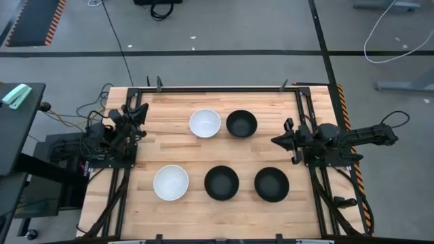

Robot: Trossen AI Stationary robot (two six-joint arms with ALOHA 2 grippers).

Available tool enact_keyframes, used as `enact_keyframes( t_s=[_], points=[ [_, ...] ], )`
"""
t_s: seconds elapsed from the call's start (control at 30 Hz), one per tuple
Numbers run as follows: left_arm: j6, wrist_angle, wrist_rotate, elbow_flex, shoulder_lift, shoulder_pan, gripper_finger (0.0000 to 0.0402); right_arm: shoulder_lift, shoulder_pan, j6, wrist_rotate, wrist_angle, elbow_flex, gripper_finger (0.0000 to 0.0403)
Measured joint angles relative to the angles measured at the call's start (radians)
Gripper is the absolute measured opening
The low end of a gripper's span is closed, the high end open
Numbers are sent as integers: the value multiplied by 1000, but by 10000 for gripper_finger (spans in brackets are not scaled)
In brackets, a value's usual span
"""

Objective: Nest bowls inside each other
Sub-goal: Stack the top black bowl on top of the right black bowl

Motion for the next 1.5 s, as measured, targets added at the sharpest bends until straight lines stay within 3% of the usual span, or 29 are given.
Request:
enact_keyframes(
  t_s=[0.3,0.5,0.63,0.83,1.13,1.27,1.5],
  points=[
    [-355,2,0,0,0,40,13,0,0,187,0,209,5,14],
    [-524,27,0,0,0,41,20,0,0,158,70,218,58,14],
    [-526,26,0,0,0,41,25,0,0,156,183,221,121,14],
    [-521,21,11,0,0,41,15,0,0,156,202,219,226,14],
    [-534,-37,262,0,0,40,21,36,0,79,244,211,368,14],
    [-538,-40,318,0,0,40,32,95,0,95,349,213,422,14],
    [-498,-40,323,0,0,40,33,268,0,171,473,157,527,14]
  ],
)
